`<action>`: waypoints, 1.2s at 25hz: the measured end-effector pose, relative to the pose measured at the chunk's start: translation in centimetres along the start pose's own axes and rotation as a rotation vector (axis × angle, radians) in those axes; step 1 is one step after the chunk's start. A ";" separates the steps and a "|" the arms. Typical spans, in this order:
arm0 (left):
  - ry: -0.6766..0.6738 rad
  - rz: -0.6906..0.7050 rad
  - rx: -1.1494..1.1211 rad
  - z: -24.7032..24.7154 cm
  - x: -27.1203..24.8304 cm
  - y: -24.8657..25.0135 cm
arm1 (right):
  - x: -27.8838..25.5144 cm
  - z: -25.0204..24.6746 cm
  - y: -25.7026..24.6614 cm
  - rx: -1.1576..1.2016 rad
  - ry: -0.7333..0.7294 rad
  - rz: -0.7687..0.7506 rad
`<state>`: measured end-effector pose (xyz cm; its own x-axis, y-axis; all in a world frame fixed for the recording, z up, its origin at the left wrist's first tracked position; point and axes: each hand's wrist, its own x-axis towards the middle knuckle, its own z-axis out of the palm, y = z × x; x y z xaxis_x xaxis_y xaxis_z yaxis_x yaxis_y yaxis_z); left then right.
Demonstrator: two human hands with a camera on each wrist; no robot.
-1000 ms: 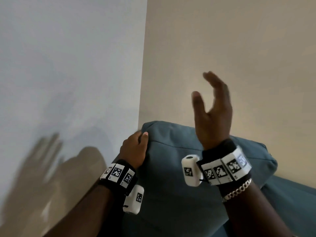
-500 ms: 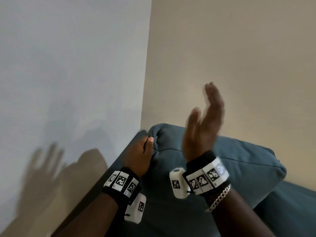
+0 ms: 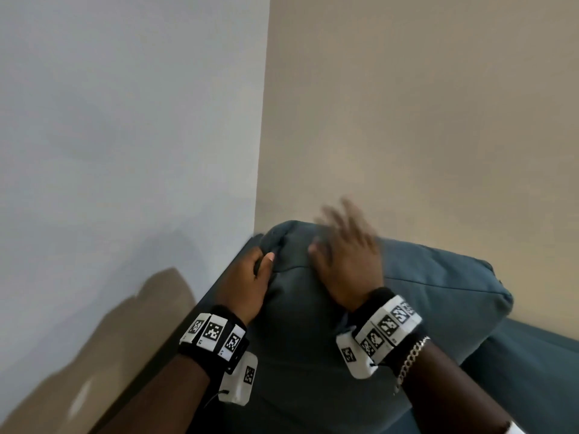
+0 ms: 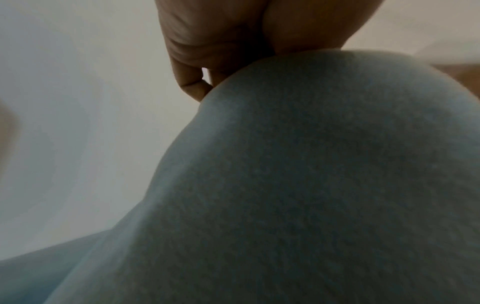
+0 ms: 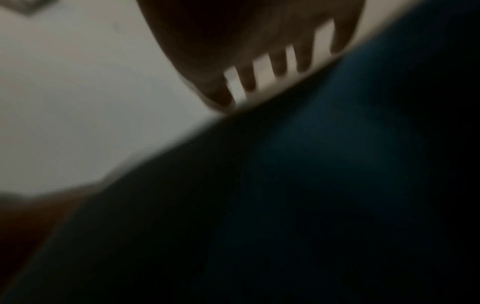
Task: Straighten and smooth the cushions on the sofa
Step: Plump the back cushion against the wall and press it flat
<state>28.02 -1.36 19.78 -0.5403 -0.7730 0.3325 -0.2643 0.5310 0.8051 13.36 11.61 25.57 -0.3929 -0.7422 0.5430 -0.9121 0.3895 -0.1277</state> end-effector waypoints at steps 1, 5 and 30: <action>-0.009 -0.006 0.012 0.1 -0.1 -0.2 | -0.9 2.1 0.6 -0.163 -0.300 -0.041; 0.043 -0.024 0.014 0.2 0.3 -1.4 | 2.1 -2.7 3.4 0.248 -0.049 0.024; 0.218 -0.020 0.108 0.5 2.7 -1.3 | -7.8 -4.6 22.3 0.463 0.209 0.874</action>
<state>26.45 -3.96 19.40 -0.3518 -0.8344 0.4243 -0.3636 0.5395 0.7594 -3.34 28.62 22.30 -0.9572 -0.1704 0.2340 -0.2876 0.4683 -0.8354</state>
